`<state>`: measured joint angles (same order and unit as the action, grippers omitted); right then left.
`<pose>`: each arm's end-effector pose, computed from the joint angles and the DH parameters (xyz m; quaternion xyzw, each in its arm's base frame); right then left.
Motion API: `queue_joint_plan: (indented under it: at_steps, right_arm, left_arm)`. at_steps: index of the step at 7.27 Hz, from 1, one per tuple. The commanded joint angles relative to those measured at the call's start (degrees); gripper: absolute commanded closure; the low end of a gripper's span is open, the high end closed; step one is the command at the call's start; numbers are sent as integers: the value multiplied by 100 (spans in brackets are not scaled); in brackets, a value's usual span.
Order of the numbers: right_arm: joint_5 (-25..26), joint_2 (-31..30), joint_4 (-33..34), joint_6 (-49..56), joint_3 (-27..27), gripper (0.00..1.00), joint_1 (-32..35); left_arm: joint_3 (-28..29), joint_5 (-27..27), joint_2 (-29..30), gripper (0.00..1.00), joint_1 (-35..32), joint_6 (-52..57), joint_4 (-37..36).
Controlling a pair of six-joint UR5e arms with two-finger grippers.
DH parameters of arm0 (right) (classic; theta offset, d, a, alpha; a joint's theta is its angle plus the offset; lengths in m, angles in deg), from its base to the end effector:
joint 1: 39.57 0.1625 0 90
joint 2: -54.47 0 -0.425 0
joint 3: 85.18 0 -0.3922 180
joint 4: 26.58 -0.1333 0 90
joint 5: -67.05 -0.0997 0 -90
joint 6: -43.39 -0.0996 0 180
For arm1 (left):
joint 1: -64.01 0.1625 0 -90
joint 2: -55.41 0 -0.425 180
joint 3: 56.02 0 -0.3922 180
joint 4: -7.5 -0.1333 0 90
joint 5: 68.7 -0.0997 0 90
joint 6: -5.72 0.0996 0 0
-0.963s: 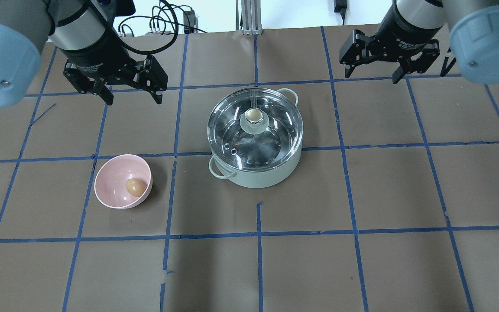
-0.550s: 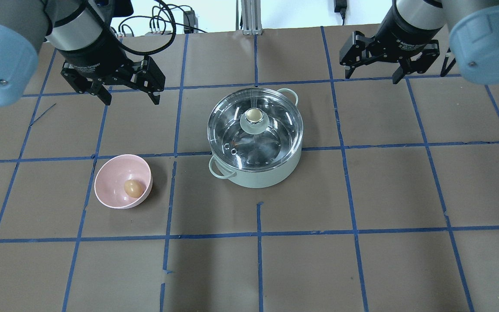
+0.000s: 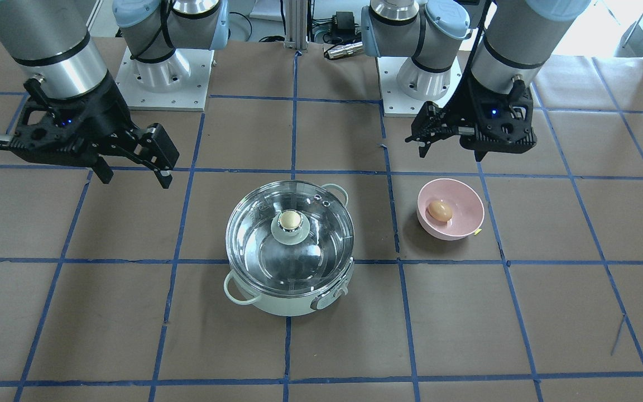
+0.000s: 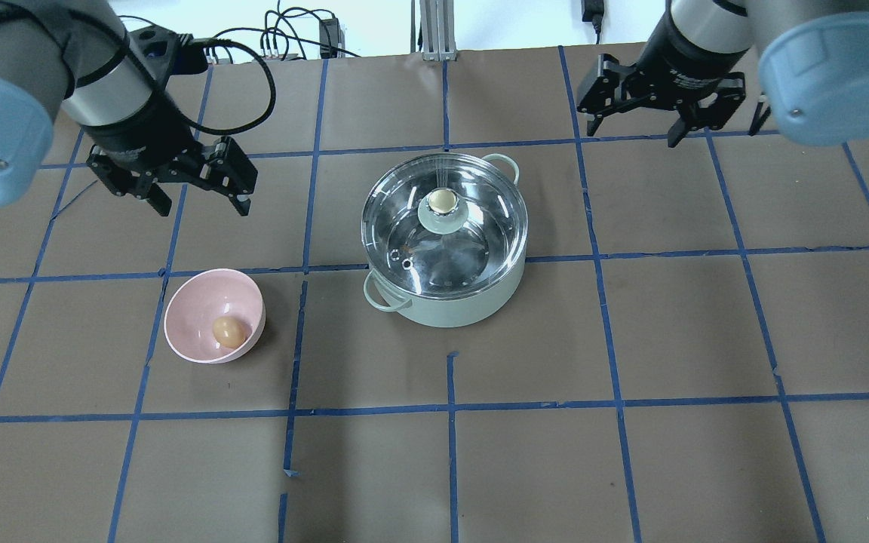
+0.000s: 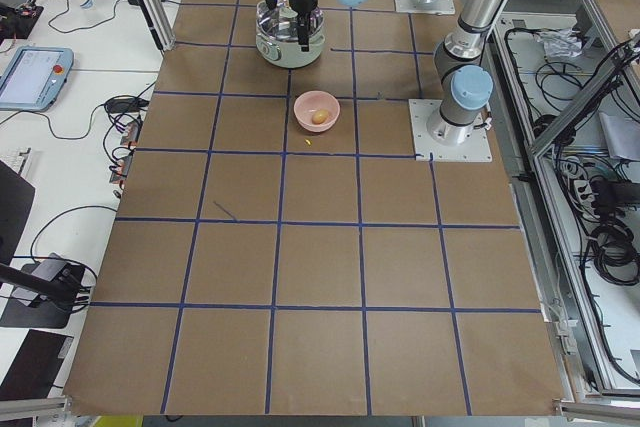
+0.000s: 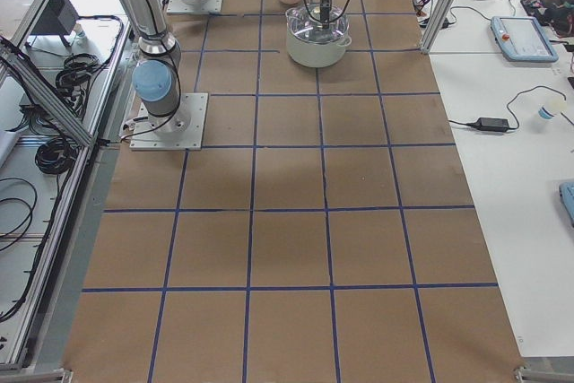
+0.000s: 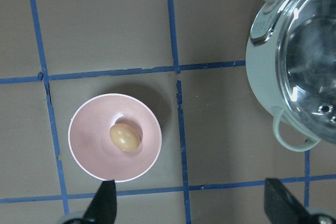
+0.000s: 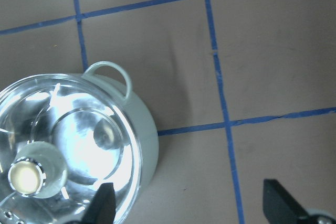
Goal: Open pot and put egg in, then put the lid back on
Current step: 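Grasp the glass lid knob with the right gripper while the left descends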
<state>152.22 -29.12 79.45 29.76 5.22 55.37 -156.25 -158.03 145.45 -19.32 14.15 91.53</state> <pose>0.1886 -0.5369 0.4563 0.0721 0.9933 -0.0725 0.0544 -0.0780 -0.4905 0.4108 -0.0151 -0.9992 -0.0364 0.0107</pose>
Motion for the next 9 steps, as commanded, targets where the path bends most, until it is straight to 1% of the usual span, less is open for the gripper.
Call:
queue_joint_plan:
  at_steps: [1,2,3,4,5,6,7,8,9]
  right_arm:
    - [296,587,619,-1067,-110,0,986]
    - [490,746,621,-1472,-154,0,1365]
    - [518,852,629,-1554,-163,0,1569]
    - [518,974,647,-1555,-181,0,1675]
    - [510,1063,743,-1633,-172,0,1781]
    - [501,1203,796,-1695,-172,0,1808]
    - [492,1309,996,-1687,-163,0,1808]
    - [492,1345,1016,-1678,-163,0,1808]
    - [501,1371,1025,-1678,-155,1,1808]
  left_arm:
    - [-1099,-23,5,1,439,474,-990]
    - [-1591,-15,57,1,737,806,-1647]
    - [-1996,-6,66,1,1009,1105,-1958]
    - [-2357,20,92,1,1082,1100,-2440]
    - [-2465,38,206,1,1082,1056,-2758]
    - [-2431,38,381,1,1082,960,-2813]
    - [-2465,30,600,1,1074,863,-3092]
    - [-2457,38,689,1,1021,488,-3138]
    - [-2457,30,716,1,934,415,-3139]
